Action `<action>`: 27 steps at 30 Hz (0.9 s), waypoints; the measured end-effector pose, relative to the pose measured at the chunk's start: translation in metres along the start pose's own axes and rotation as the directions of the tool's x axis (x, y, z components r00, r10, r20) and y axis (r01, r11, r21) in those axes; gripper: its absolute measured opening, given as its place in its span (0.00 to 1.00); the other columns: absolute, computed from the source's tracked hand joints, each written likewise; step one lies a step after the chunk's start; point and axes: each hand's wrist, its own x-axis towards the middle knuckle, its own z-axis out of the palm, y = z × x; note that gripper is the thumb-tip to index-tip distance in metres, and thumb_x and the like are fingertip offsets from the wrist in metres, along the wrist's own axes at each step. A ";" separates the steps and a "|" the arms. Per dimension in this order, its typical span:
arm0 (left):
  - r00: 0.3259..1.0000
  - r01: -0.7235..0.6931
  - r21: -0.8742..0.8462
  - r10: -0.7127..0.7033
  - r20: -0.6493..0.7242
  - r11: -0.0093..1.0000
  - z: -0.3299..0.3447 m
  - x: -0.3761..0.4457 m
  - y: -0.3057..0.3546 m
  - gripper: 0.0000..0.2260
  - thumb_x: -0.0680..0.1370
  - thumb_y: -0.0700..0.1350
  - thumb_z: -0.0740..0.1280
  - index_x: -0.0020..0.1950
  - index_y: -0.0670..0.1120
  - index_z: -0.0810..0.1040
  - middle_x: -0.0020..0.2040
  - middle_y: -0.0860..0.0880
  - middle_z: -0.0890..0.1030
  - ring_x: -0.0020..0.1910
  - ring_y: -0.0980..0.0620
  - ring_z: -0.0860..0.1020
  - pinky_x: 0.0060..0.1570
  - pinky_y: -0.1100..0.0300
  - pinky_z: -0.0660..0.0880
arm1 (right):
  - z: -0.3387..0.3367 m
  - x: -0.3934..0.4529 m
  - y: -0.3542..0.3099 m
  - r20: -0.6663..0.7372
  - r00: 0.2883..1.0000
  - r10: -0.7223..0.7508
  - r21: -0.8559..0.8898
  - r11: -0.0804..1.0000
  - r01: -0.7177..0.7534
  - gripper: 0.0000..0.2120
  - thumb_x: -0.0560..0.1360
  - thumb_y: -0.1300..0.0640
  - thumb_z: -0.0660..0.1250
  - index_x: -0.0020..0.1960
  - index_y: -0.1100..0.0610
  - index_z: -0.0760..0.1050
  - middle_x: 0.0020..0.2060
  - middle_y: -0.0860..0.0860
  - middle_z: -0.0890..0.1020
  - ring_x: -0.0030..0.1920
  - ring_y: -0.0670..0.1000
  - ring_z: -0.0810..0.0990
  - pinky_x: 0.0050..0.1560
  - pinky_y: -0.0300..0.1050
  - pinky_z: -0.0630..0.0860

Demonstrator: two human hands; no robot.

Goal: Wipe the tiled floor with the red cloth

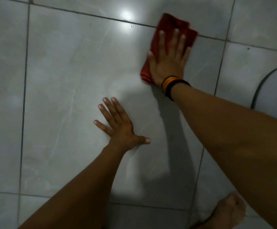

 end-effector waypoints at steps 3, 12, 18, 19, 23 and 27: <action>0.998 -0.039 -0.022 0.038 -0.046 0.999 -0.001 -0.005 -0.004 0.79 0.55 0.73 0.79 0.77 0.42 0.22 0.76 0.38 0.20 0.75 0.34 0.21 0.68 0.24 0.27 | 0.006 -0.019 -0.035 0.123 0.901 -0.416 -0.089 0.899 0.428 0.34 0.81 0.37 0.47 0.83 0.49 0.47 0.83 0.60 0.47 0.82 0.64 0.44 0.80 0.68 0.42; 0.997 0.076 -0.078 -0.076 0.000 0.994 0.006 -0.066 -0.084 0.82 0.48 0.79 0.74 0.78 0.43 0.23 0.77 0.39 0.21 0.75 0.36 0.20 0.67 0.20 0.29 | 0.036 -0.242 0.066 0.258 0.964 -0.066 -0.025 0.997 0.076 0.35 0.82 0.36 0.47 0.83 0.50 0.42 0.82 0.61 0.40 0.82 0.63 0.37 0.78 0.72 0.42; 0.996 0.048 -0.020 -0.049 -0.070 0.999 0.024 -0.054 -0.103 0.83 0.48 0.79 0.74 0.80 0.39 0.27 0.79 0.34 0.26 0.77 0.30 0.25 0.65 0.22 0.27 | 0.057 -0.191 -0.006 0.191 0.889 -0.417 -0.008 0.905 0.426 0.31 0.83 0.39 0.51 0.83 0.47 0.49 0.83 0.59 0.48 0.83 0.62 0.45 0.80 0.69 0.42; 0.996 0.046 -0.009 -0.047 -0.076 0.999 0.026 -0.054 -0.105 0.83 0.48 0.79 0.74 0.80 0.40 0.27 0.79 0.35 0.26 0.77 0.30 0.25 0.65 0.23 0.27 | 0.054 -0.168 -0.019 0.156 0.905 -0.395 -0.020 0.915 0.403 0.31 0.83 0.39 0.50 0.83 0.47 0.50 0.83 0.59 0.49 0.83 0.62 0.46 0.80 0.68 0.42; 0.994 0.107 0.022 -0.106 -0.029 0.994 0.018 -0.056 -0.099 0.83 0.49 0.75 0.78 0.76 0.43 0.20 0.77 0.39 0.21 0.76 0.33 0.22 0.68 0.22 0.30 | 0.031 -0.107 -0.017 0.073 0.980 -0.186 -0.027 0.982 0.188 0.31 0.83 0.37 0.47 0.83 0.47 0.48 0.83 0.56 0.48 0.83 0.60 0.45 0.81 0.65 0.42; 0.993 0.082 0.049 -0.085 0.076 0.995 -0.007 -0.067 -0.097 0.80 0.54 0.71 0.80 0.75 0.46 0.18 0.75 0.42 0.17 0.74 0.38 0.19 0.71 0.28 0.28 | 0.005 -0.147 0.047 0.204 0.961 0.186 0.014 0.981 -0.193 0.34 0.83 0.36 0.46 0.83 0.46 0.40 0.83 0.55 0.40 0.83 0.58 0.39 0.80 0.67 0.44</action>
